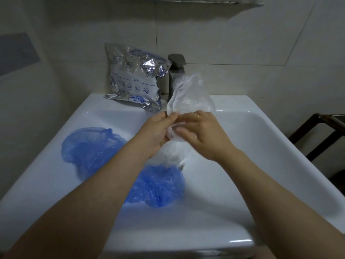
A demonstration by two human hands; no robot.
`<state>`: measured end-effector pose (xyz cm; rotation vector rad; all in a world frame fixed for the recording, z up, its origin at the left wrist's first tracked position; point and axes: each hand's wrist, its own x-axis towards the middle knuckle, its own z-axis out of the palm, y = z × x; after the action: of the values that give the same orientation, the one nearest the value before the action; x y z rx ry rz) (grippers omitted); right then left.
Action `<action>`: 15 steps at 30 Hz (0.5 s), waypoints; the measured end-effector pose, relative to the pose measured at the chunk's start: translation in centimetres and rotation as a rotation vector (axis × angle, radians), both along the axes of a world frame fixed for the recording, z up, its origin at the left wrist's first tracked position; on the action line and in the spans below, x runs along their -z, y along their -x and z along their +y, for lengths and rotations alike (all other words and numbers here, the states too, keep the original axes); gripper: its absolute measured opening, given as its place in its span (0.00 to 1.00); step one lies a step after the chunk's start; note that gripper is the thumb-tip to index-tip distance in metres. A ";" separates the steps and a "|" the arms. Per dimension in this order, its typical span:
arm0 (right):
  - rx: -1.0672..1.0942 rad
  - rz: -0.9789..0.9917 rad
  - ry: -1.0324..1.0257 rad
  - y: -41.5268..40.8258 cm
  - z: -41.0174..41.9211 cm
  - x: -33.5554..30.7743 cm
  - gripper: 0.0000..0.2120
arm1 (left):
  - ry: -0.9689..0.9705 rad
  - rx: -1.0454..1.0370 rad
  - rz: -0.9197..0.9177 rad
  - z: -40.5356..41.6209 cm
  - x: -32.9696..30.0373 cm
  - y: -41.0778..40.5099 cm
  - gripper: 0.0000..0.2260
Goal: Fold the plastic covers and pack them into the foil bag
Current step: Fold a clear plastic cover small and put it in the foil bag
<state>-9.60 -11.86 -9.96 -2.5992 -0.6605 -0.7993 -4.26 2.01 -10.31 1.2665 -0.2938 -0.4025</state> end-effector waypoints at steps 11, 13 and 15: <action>0.115 0.963 -1.554 -0.4 -1.0 -0.2 0.12 | 0.192 0.037 -0.051 -0.1 -0.7 0.3 0.11; 0.023 0.878 -1.533 -0.5 -0.9 -0.1 0.05 | 0.156 0.036 -0.041 -0.1 -0.7 0.2 0.09; -0.064 0.814 -1.514 -0.6 -0.9 -0.2 0.06 | 0.040 0.005 -0.077 0.0 -0.4 0.1 0.06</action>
<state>-8.96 -12.75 -9.77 -1.2330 0.1520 -0.0119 -4.38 2.05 -9.92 1.2438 -0.3689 -0.3516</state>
